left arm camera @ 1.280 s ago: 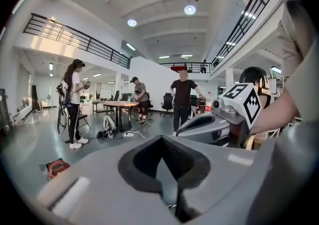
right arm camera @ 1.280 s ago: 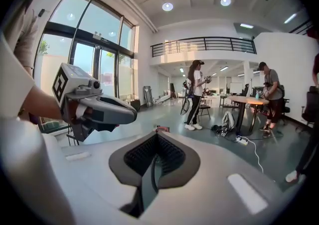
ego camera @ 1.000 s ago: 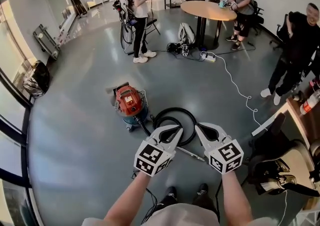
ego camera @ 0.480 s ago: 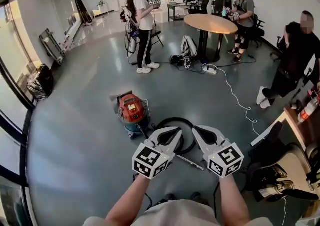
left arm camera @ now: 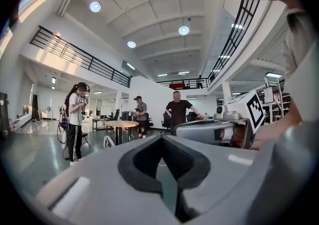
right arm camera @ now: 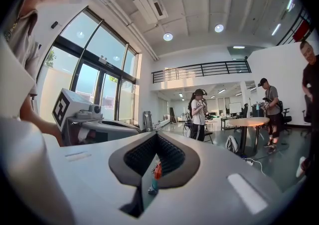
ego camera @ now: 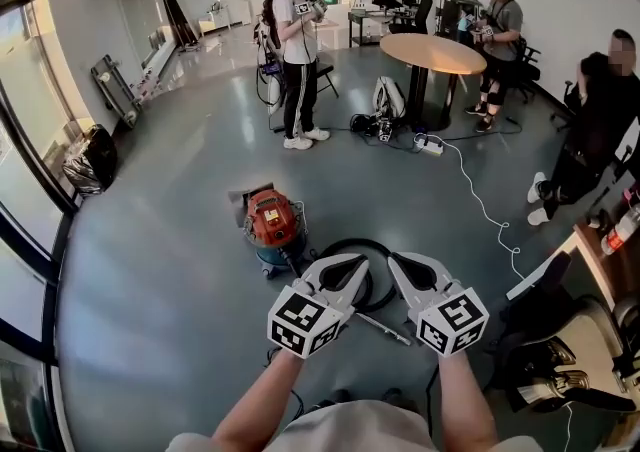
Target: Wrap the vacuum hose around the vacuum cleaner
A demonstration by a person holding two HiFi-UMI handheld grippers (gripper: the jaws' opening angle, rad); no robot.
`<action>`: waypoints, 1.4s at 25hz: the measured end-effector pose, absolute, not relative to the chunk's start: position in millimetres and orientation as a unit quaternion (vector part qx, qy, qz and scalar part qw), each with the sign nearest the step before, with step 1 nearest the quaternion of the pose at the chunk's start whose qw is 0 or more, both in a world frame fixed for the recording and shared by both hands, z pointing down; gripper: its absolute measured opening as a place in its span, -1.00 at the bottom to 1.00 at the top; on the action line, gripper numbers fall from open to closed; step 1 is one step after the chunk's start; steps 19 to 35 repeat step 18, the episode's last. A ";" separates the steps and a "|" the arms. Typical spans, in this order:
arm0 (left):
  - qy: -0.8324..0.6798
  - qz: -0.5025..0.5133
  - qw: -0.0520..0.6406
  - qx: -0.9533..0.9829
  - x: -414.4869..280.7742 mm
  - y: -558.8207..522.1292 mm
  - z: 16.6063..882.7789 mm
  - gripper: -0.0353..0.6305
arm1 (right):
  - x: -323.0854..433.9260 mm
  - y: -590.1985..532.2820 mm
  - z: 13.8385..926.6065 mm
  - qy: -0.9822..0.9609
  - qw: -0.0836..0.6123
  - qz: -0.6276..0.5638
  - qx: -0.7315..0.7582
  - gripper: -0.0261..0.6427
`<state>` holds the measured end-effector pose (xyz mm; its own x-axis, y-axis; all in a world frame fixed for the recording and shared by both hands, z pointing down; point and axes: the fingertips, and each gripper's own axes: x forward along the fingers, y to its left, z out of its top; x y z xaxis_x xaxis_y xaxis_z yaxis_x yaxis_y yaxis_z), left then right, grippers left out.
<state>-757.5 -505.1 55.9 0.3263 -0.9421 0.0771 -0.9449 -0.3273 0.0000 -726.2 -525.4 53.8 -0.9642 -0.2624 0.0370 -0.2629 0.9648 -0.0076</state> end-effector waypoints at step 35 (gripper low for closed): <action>-0.581 0.024 0.027 0.813 -755.1 -509.9 50.6 -0.89 | -722.2 -529.1 48.6 -0.991 0.013 0.010 0.132 -0.85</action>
